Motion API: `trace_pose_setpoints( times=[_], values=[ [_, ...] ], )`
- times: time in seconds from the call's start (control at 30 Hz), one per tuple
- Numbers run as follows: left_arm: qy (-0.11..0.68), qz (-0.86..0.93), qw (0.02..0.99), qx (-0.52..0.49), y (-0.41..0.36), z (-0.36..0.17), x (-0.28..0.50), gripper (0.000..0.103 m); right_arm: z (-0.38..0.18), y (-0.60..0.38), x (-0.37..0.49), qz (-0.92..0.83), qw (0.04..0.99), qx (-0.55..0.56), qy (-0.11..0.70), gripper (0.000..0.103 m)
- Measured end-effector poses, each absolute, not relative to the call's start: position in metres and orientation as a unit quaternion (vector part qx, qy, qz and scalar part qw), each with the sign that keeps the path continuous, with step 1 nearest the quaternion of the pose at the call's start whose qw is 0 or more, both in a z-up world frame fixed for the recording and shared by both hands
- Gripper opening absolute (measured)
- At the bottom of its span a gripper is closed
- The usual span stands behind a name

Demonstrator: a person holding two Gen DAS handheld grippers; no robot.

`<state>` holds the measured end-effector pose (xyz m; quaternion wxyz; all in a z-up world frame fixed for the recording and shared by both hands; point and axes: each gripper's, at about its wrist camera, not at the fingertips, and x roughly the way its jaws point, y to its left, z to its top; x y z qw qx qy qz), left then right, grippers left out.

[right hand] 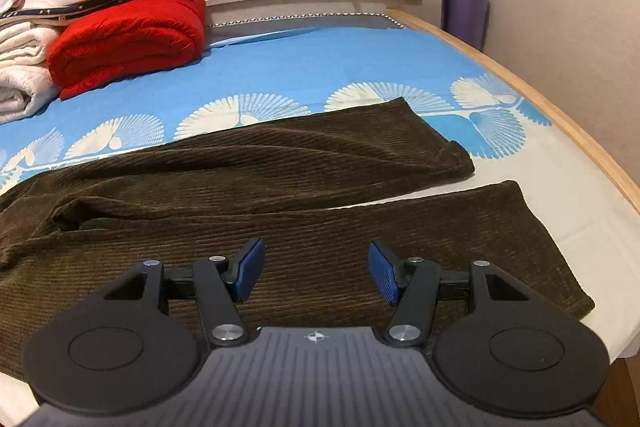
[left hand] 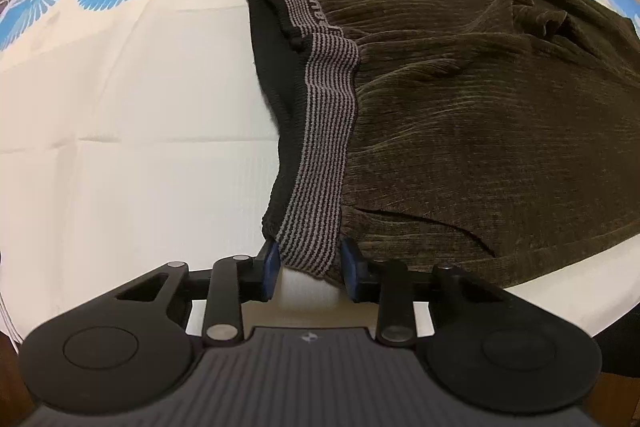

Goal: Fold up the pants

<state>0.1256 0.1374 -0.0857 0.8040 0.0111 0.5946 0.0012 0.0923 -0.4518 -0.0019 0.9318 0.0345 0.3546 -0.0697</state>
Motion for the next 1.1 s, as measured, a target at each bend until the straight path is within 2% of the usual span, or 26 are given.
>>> trace_pose_setpoints(
  times=[0.13, 0.43, 0.53, 0.67, 0.77, 0.93, 1.1],
  values=[
    [0.585, 0.0, 0.811, 0.02, 0.133, -0.079, 0.127, 0.042, -0.001, -0.444, 0.097, -0.064, 0.931, 0.029, 0.358, 0.06],
    [0.517, -0.016, 0.856, 0.023, 0.117, -0.054, 0.129, 0.044, 0.0, -0.432, 0.102, -0.053, 0.932, 0.009, 0.358, 0.06],
    [0.485, -0.007, 0.874, 0.035, 0.11, -0.046, 0.128, 0.047, 0.0, -0.434, 0.102, -0.056, 0.932, 0.01, 0.359, 0.06],
    [0.457, -0.03, 0.889, 0.0, 0.107, -0.036, 0.13, 0.048, 0.0, -0.438, 0.101, -0.058, 0.932, 0.014, 0.357, 0.06],
    [0.48, -0.074, 0.874, 0.012, 0.091, -0.046, 0.133, 0.05, -0.001, -0.439, 0.101, -0.06, 0.932, 0.015, 0.356, 0.06],
    [0.596, -0.063, 0.787, 0.144, 0.06, -0.105, 0.137, 0.049, -0.001, -0.44, 0.101, -0.061, 0.933, 0.016, 0.355, 0.06],
    [0.584, -0.063, 0.801, 0.114, 0.065, -0.098, 0.143, 0.052, -0.001, -0.44, 0.101, -0.06, 0.933, 0.015, 0.356, 0.06]
  ],
)
